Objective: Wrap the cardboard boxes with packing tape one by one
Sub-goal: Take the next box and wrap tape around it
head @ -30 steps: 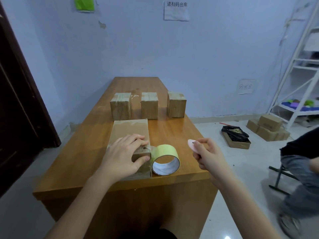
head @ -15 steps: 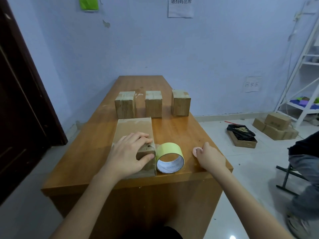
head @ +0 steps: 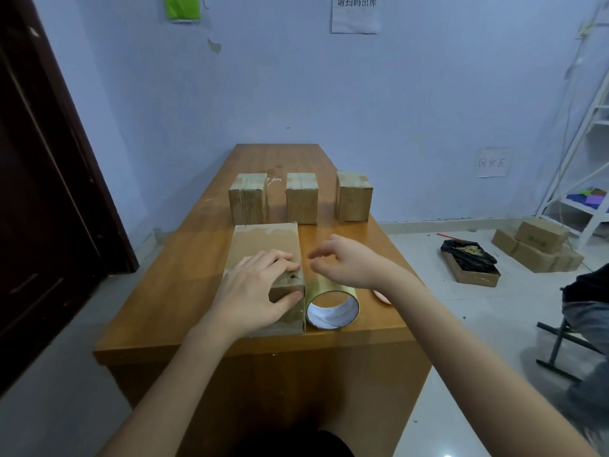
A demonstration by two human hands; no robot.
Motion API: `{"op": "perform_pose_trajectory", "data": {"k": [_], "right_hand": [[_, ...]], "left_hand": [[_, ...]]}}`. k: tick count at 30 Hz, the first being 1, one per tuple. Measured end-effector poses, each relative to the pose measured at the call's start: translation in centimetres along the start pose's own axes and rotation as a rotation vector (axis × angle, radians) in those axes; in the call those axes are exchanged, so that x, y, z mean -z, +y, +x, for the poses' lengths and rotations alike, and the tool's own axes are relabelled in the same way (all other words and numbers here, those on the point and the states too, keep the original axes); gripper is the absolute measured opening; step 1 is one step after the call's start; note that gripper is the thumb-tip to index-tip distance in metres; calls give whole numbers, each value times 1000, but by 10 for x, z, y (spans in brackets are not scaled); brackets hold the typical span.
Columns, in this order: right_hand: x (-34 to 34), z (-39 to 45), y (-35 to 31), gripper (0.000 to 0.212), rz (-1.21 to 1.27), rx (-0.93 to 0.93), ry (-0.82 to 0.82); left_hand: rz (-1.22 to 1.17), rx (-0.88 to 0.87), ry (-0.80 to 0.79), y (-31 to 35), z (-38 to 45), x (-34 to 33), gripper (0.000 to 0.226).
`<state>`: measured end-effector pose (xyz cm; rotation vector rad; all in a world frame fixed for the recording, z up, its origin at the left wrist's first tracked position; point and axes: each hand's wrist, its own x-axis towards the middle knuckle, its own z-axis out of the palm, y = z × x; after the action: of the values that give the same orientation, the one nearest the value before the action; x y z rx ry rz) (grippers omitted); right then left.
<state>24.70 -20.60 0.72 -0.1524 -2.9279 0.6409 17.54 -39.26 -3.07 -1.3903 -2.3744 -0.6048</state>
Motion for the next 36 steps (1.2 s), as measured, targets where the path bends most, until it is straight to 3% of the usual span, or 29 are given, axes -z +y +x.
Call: {"op": "perform_pose_trajectory", "data": {"k": [2,5,16,26,33,36], "right_hand": [[-2,8,-7,33,27,-5,-194],[-6,12,-6,32,87,-61,-296],[6,-7,-7,18,192,-36,-32],[0,-50,25,23,-114,-3,351],[-54,-39,35,34,-511,10,255],[-66,-31,39,46,-525,-65,158]], "left_hand": [[1,25,9,0,0,0,43],[12,68,23,1,1,-2,42],[30,89,30,2,3,-3,44],[71,78,58,5,3,-3,47],[165,68,32,10,4,-2,49],[223,26,12,11,1,-6,49]]}}
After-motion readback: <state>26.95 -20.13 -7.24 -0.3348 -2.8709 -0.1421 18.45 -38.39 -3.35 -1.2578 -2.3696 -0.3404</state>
